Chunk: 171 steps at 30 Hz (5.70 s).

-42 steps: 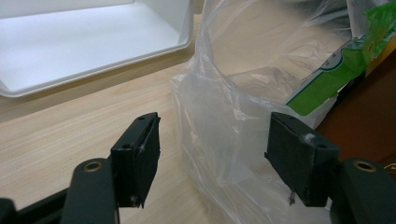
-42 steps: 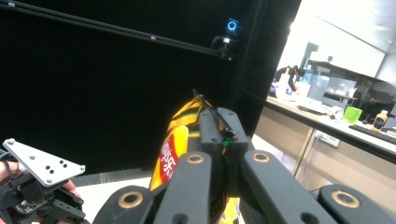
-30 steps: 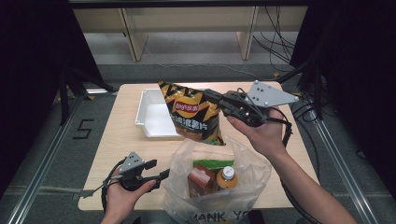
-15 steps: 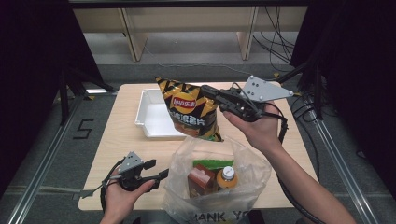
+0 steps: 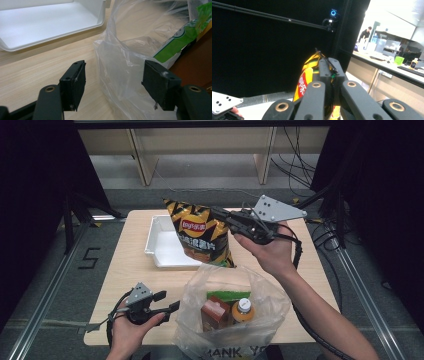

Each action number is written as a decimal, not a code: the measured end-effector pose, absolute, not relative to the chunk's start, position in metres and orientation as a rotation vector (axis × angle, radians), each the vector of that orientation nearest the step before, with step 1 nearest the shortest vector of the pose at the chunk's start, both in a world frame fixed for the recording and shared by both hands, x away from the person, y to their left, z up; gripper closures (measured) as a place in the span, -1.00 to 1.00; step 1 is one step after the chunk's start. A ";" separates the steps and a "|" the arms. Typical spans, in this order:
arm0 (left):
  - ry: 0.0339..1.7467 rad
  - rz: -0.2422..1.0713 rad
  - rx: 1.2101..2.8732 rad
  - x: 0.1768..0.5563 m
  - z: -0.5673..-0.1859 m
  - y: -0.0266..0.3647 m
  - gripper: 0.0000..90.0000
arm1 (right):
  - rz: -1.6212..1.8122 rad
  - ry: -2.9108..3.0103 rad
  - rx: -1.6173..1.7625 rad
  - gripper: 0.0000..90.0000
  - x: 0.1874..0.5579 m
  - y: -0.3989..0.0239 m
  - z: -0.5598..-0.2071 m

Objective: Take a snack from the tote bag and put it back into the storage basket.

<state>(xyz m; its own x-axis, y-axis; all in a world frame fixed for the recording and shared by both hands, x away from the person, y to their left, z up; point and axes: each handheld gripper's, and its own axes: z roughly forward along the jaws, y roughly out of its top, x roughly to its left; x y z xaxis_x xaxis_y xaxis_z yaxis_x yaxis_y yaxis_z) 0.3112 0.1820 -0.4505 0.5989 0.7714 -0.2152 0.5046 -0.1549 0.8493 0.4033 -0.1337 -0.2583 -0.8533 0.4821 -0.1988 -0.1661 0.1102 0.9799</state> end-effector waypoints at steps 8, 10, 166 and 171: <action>1.039 0.335 1.814 0.311 -0.451 0.183 -0.23 | 1.805 1.927 0.333 1.00 0.410 -0.130 -0.257; 1.043 0.336 1.812 0.311 -0.450 0.183 -0.23 | 1.799 1.923 0.336 1.00 0.411 -0.130 -0.257; 1.066 0.309 1.792 0.308 -0.457 0.193 -0.23 | 1.562 2.098 0.724 1.00 0.586 -0.053 -0.318; 1.065 0.308 1.791 0.308 -0.457 0.193 -0.23 | 1.548 2.116 0.736 1.00 0.590 -0.054 -0.321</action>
